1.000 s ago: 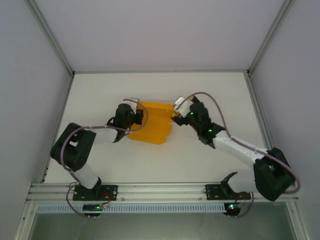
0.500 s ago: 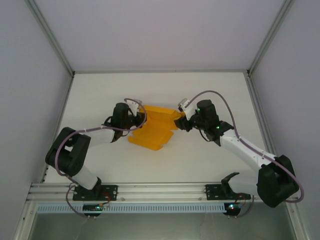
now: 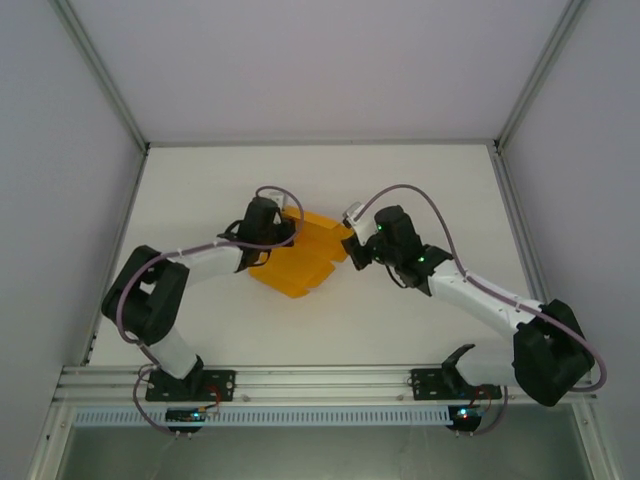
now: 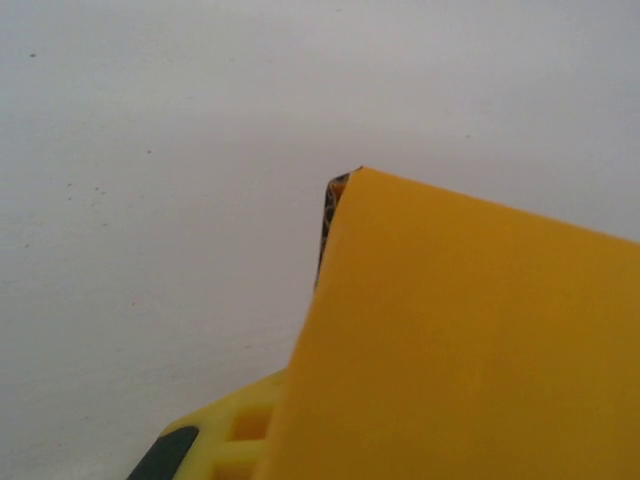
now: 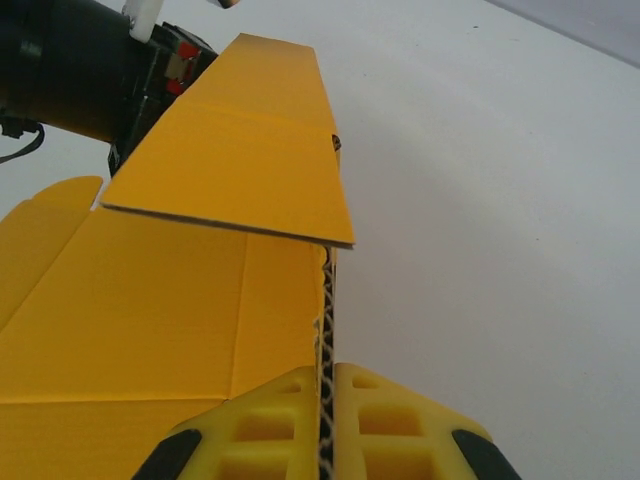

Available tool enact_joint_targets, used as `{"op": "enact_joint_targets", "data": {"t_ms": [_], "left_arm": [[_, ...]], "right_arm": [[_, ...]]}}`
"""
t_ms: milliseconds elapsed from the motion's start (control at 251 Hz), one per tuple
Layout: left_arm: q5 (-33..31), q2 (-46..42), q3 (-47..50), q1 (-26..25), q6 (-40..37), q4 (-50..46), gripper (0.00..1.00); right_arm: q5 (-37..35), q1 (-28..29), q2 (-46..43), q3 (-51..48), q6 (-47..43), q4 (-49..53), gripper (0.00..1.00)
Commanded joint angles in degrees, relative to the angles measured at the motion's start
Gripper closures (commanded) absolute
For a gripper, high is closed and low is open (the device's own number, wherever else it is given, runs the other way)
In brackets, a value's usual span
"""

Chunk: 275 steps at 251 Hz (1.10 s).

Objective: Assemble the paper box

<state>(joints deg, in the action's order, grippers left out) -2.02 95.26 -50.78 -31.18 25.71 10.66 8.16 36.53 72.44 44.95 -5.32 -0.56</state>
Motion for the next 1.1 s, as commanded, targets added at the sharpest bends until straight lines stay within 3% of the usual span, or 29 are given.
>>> {"op": "enact_joint_targets", "data": {"t_ms": [0, 128, 355, 627, 938, 1094], "left_arm": [[-17.1, 2.6, -1.4, 1.9, 3.5, -8.3, 1.0], [-16.9, 2.5, -0.5, 1.8, 2.8, -7.2, 0.97], [-24.9, 3.9, -4.2, 1.7, 4.8, -16.3, 0.93], [-10.0, -1.1, 3.1, 1.6, -1.5, -3.2, 0.8], [-0.7, -3.7, 7.6, 1.7, -4.1, 3.1, 0.6], [1.8, -3.6, 8.4, 2.2, -4.0, 5.9, 0.58]], "right_arm": [[-3.4, 0.2, -0.8, 0.1, 0.9, 1.2, 1.0], [-2.6, -0.2, -0.6, -0.5, 1.3, 1.5, 1.0], [-2.0, -1.0, -0.5, -0.9, 1.6, 1.3, 1.0], [4.1, -4.5, 2.6, -3.5, 2.2, -1.1, 1.0], [8.0, -6.3, 6.0, -5.2, -0.1, -2.6, 1.0], [8.6, -6.8, 6.4, -5.8, -0.4, -3.4, 1.0]]}}
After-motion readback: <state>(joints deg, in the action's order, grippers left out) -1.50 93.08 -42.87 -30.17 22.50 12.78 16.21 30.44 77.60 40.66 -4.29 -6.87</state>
